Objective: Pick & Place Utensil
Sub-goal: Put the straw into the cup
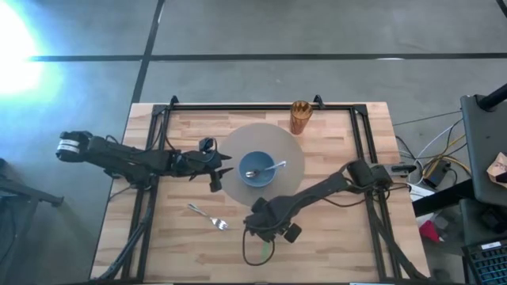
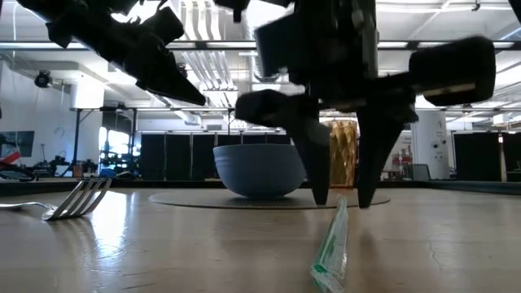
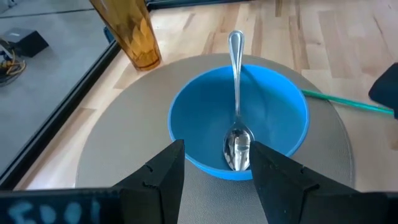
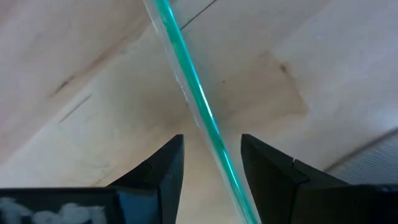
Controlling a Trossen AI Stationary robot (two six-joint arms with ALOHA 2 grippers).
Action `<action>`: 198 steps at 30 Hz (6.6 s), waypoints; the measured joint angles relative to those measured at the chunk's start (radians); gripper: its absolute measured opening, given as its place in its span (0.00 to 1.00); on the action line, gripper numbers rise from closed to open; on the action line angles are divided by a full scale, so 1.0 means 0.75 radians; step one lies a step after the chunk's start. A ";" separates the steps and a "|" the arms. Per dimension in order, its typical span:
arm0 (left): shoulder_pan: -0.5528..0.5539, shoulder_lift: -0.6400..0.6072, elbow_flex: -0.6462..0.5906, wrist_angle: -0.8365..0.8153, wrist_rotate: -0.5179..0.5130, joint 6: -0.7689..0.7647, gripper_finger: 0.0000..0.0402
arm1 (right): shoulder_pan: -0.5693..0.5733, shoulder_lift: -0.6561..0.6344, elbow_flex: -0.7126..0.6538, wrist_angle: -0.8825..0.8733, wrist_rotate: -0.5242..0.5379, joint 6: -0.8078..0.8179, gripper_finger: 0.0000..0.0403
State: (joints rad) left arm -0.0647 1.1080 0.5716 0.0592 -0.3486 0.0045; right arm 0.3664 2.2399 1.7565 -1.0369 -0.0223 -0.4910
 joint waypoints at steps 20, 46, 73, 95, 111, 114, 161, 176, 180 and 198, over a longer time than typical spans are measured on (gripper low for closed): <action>0.001 -0.003 0.008 0.000 -0.006 0.032 0.43 | -0.005 0.041 -0.003 -0.005 0.029 0.022 0.20; 0.000 -0.003 0.007 -0.002 -0.006 0.006 0.43 | -0.006 -0.133 0.024 -0.205 0.029 0.301 0.02; 0.000 -0.003 0.009 0.008 -0.005 0.021 0.43 | -0.096 -0.877 -0.115 -0.032 0.562 0.497 0.02; 0.001 -0.003 0.022 0.006 -0.005 0.033 0.43 | -0.747 -1.589 -0.971 1.161 0.557 0.391 0.02; 0.000 -0.003 0.017 0.004 -0.005 0.017 0.43 | -1.051 -1.619 -1.533 2.187 0.554 0.623 0.02; 0.000 -0.003 0.017 -0.013 -0.005 0.001 0.43 | -1.068 -1.590 -1.548 2.199 0.583 0.670 0.02; 0.001 -0.002 0.013 -0.152 -0.015 -0.108 0.43 | -1.131 -1.292 -1.542 1.869 0.756 1.035 0.02; 0.001 -0.002 0.013 -0.152 -0.016 -0.110 0.43 | -1.111 -1.292 -1.543 1.791 0.722 1.075 0.02; 0.001 -0.002 0.014 -0.151 -0.016 -0.108 0.43 | -1.111 -1.292 -1.543 1.746 0.722 1.109 0.02; 0.001 -0.002 0.015 -0.150 -0.016 -0.105 0.43 | -1.111 -1.293 -1.544 1.727 0.717 1.105 0.02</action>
State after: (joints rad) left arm -0.0639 1.1069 0.5827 -0.0536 -0.3603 -0.0742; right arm -0.4667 1.2705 0.5987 0.2584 0.5156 0.3378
